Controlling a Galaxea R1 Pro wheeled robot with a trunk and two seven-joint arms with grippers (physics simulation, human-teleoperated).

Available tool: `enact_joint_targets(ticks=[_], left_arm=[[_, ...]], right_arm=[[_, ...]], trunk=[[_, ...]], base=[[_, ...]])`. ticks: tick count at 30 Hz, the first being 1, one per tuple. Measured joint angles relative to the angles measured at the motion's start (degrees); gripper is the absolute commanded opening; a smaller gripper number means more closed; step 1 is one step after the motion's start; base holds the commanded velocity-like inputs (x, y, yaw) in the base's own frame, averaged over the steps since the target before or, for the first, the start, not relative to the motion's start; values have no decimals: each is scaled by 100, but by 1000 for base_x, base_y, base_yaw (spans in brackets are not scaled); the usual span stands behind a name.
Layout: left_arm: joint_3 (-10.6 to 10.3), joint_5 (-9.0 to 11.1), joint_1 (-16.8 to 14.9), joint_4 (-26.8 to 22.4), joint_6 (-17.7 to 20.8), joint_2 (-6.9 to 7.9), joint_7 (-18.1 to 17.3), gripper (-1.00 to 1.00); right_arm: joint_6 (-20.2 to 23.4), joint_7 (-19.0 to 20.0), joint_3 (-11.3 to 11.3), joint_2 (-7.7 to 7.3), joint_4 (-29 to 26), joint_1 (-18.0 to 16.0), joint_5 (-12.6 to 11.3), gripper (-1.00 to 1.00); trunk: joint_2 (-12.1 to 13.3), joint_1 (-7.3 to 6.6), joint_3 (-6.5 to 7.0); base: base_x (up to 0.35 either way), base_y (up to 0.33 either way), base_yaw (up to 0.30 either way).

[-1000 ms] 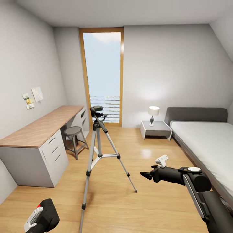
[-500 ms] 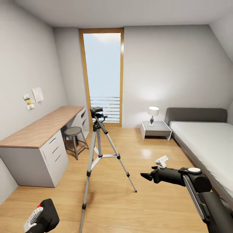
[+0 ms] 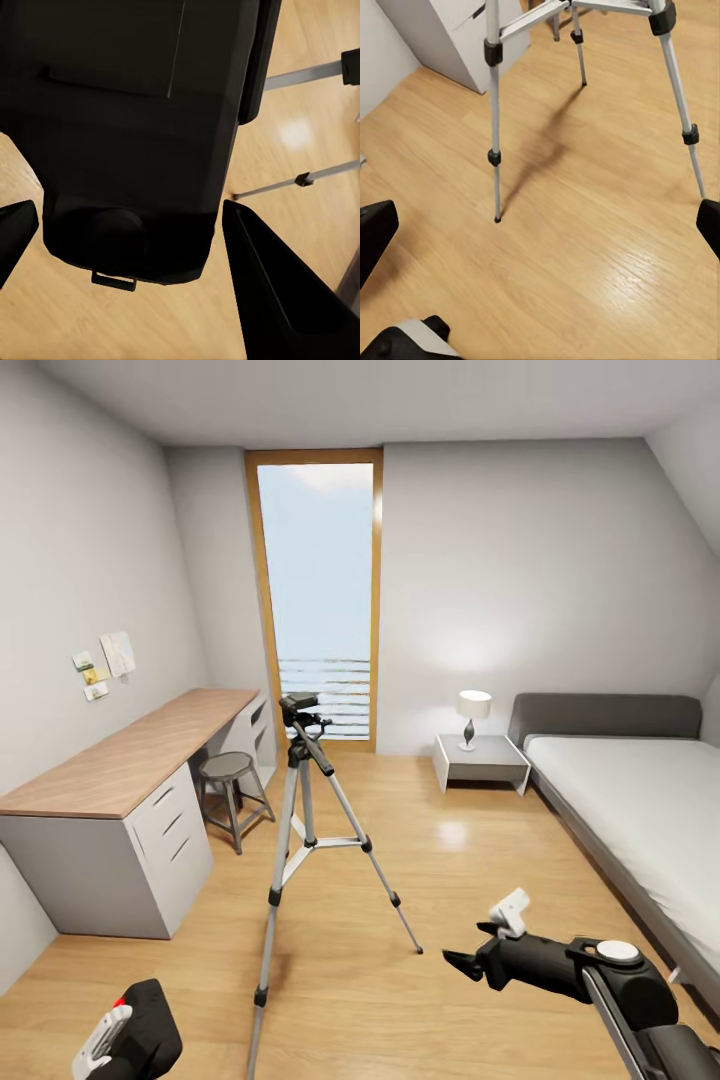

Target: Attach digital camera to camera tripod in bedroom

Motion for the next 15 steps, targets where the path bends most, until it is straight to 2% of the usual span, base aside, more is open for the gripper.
enact_joint_targets(ticks=[2, 3, 4, 5, 11, 15], left_arm=[[4, 0, 29, -10, -8, 2, 0, -100], [3, 2, 29, -10, -8, 2, 0, -100], [5, 1, 40, -17, -11, 3, 0, -100], [7, 2, 59, -29, -13, 6, 0, -100], [9, 10, 84, -67, -13, 12, 0, -100], [9, 14, 114, -105, -22, 13, -2, -100]], right_arm=[[-112, 4, -6, -96, 0, 63, 1, 100], [-114, 4, -6, -98, 0, 64, -1, 100], [-153, 6, -7, -164, 0, 87, 1, 100], [-210, 6, -8, -294, 1, 124, 4, 100], [-281, 4, -2, -473, 1, 174, -3, 100], [-306, 5, 11, -514, 1, 199, -2, 100]], trunk=[[0, 0, 0], [0, 0, 0], [0, 0, 0], [0, 0, 0], [0, 0, 0], [0, 0, 0]], base=[[0, 0, 0], [0, 0, 0], [0, 0, 0], [0, 0, 0], [0, 0, 0], [0, 0, 0]])
